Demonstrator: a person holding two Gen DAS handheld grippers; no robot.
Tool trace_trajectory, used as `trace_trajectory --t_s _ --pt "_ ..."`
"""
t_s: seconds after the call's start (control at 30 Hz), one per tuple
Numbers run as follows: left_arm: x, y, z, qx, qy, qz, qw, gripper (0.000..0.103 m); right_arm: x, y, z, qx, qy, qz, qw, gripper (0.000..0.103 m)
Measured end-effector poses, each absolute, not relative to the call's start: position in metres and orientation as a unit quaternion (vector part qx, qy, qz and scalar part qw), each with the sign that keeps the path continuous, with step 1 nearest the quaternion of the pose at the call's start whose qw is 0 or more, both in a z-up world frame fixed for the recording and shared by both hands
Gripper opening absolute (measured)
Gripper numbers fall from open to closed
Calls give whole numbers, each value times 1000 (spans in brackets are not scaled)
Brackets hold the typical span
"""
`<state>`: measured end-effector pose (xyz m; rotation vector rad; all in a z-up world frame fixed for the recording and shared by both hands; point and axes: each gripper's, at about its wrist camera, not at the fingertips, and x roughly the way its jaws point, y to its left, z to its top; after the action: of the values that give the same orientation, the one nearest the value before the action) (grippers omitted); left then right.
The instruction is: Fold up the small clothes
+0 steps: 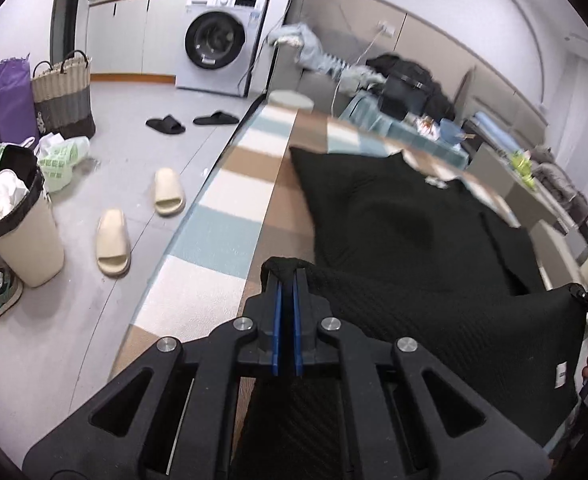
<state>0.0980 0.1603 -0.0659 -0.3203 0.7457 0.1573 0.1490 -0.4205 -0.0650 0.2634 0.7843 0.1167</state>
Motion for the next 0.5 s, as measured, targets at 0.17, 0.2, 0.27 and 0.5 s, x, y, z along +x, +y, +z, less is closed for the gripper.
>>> trace_trajectory --t_s 0.17,0.2,0.27,0.5 --pt "108 158 -76 -141 380 88 910 15 157 -419 -83 96 420 46 901 24" --pt "105 158 -75 -143 379 84 910 23 151 -422 -84 100 420 50 900 33" --pt "99 157 -75 -147 376 80 911 39 136 -430 -88 114 423 67 896 45" --pt "66 140 -72 -123 386 56 913 52 97 -432 -104 104 447 104 882 47"
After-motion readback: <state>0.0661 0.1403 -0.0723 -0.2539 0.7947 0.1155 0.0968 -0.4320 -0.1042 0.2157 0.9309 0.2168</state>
